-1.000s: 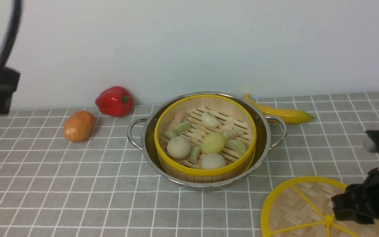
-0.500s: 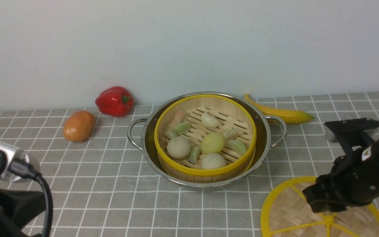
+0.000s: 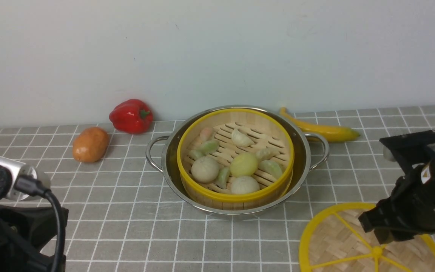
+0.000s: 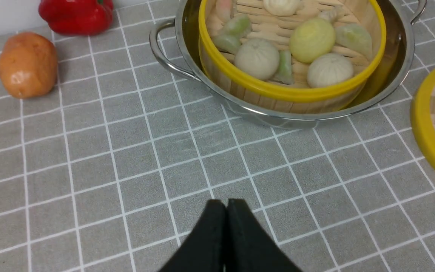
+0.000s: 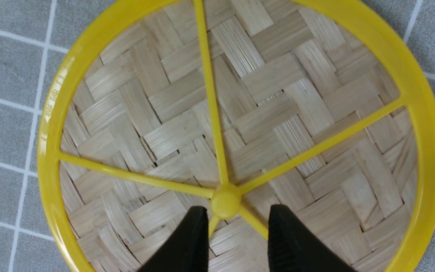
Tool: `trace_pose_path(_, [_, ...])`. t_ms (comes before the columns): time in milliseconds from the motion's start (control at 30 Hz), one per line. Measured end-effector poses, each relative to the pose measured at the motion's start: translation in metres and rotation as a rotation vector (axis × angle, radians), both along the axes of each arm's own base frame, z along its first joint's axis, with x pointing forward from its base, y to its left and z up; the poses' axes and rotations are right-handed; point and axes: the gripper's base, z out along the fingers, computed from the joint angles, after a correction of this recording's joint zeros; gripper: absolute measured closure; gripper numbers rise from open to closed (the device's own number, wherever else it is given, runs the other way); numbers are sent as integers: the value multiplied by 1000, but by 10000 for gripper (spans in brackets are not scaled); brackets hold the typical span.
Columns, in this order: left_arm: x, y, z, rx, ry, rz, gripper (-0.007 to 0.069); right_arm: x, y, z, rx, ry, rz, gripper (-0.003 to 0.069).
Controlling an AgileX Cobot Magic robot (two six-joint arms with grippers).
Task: Place the steamer in the pot on the grey tablecloth, and put the lid on the steamer.
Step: 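Move the gripper down to the bamboo steamer lid and grasp its center knob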
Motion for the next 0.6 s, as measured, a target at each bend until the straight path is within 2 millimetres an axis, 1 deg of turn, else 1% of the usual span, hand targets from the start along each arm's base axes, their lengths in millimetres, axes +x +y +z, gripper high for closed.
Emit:
trace_pose_path(133, [0,0,0,-1,-3,1,624,2,1,0,7,-21,-1,416])
trace_pose_path(333, [1,0,1,-6,-10,2,623,5,3,-5,18,-12,-4,416])
trace_pose_path(467, [1,0,1,-6,-10,2,623,7,4,-10,18,8,-8,416])
trace_pose_path(600, [1,0,1,-6,-11,2,623,9,6,-20,15,47,-14,416])
